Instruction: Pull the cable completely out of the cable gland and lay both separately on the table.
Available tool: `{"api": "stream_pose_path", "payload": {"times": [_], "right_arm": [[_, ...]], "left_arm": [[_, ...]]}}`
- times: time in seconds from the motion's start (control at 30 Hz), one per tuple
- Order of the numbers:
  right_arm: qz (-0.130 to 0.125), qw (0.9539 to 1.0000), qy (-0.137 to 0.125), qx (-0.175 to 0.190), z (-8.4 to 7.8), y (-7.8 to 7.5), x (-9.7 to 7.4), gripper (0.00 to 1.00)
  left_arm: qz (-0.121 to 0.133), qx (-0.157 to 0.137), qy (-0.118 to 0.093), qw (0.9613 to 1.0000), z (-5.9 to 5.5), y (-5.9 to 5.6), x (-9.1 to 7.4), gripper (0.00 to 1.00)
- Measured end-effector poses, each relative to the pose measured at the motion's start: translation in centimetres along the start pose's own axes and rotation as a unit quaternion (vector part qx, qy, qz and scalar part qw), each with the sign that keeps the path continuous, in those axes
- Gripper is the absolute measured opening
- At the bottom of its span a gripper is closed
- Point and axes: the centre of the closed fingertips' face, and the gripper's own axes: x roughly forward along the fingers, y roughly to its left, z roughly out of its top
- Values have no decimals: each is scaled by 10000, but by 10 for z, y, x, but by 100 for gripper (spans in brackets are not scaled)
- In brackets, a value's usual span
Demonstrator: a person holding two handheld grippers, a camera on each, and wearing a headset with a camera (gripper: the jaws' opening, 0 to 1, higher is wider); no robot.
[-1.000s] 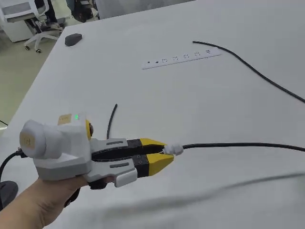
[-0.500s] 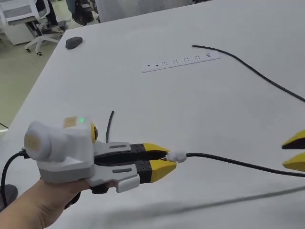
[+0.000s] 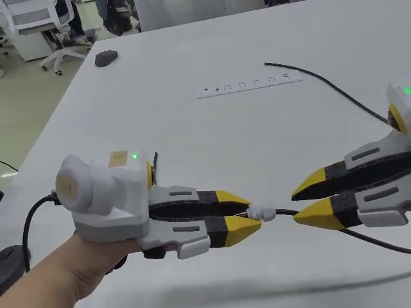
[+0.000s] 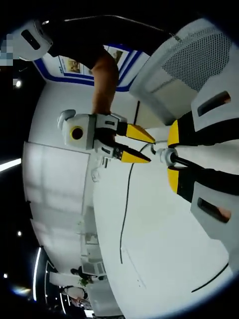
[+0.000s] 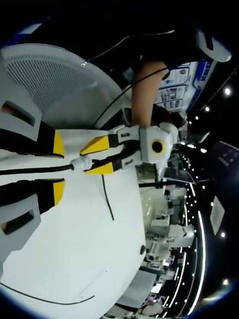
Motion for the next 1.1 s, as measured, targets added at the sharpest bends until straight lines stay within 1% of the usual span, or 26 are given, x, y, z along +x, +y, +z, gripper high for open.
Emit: {"api": "stream_pose_path", "payload": {"times": [0.07,0.1,0.17,0.2,0.27,0.4,0.43,0.47,0.5,0.53,0.57,0.6,0.63,0.67,0.73,0.77,0.8,0.83,0.87,0.9,0.97,1.03,1.1], "right_arm": [[12,10000,75,0,-3,-1,4,10],[83,9999,60,3,-3,1,5,9],[96,9999,-38,-14,0,2,5,1],[94,9999,-63,-34,1,2,6,1],[99,9999,4,-41,-2,2,6,0],[43,9998,-2,-172,-4,4,3,0],[4,9998,12,-175,-5,3,2,0],[-21,9999,86,-127,-7,2,2,0],[-187,9992,335,-144,-18,-4,-3,0],[-248,9987,405,-156,-21,-6,-5,0],[-522,9963,654,-187,-34,-17,-12,0],[-705,9947,733,-138,-45,-24,-20,0],[-724,9951,672,103,-52,-27,-26,0],[-784,9946,639,238,-57,-30,-31,0],[-969,9921,741,281,-71,-38,-42,0],[-1177,9896,796,241,-80,-45,-51,0],[-1262,9880,845,275,-86,-48,-56,0],[-1324,9855,966,440,-98,-50,-63,0],[-1438,9832,1053,395,-104,-55,-68,0],[-1571,9797,1181,393,-115,-60,-76,0],[-1646,9770,1240,549,-125,-62,-84,0],[-1718,9761,1202,577,-133,-67,-91,0],[-1747,9744,1262,646,-142,-68,-94,0]], "left_arm": [[-27,30,4,10000,1,-2,2,14],[-26,57,2,10000,1,-3,3,14],[-61,89,9,9999,2,-5,5,14],[-64,109,37,9999,1,-5,6,14],[-93,120,87,9998,-1,-5,7,14],[-99,148,85,9998,-1,-4,7,14],[-78,182,72,9998,-1,-4,8,14],[-68,221,96,9997,-2,-4,9,14],[35,313,173,9994,-4,0,8,14],[72,327,190,9993,-5,1,7,14],[217,201,202,9994,-7,8,3,14],[254,110,102,9996,-6,13,-3,14],[268,107,24,9996,-4,14,-6,14],[299,139,6,9995,-4,16,-9,14],[373,189,-24,9991,-2,18,-13,14],[429,181,-48,9989,-1,20,-15,14],[454,201,-58,9988,-1,21,-17,14],[493,201,-45,9986,-1,23,-19,14],[522,195,-42,9984,-1,24,-21,14],[564,184,-40,9982,-2,26,-24,14],[614,145,-47,9980,-3,28,-28,14],[639,124,-52,9979,-3,29,-30,14],[670,107,-48,9977,-4,30,-31,14]]}}
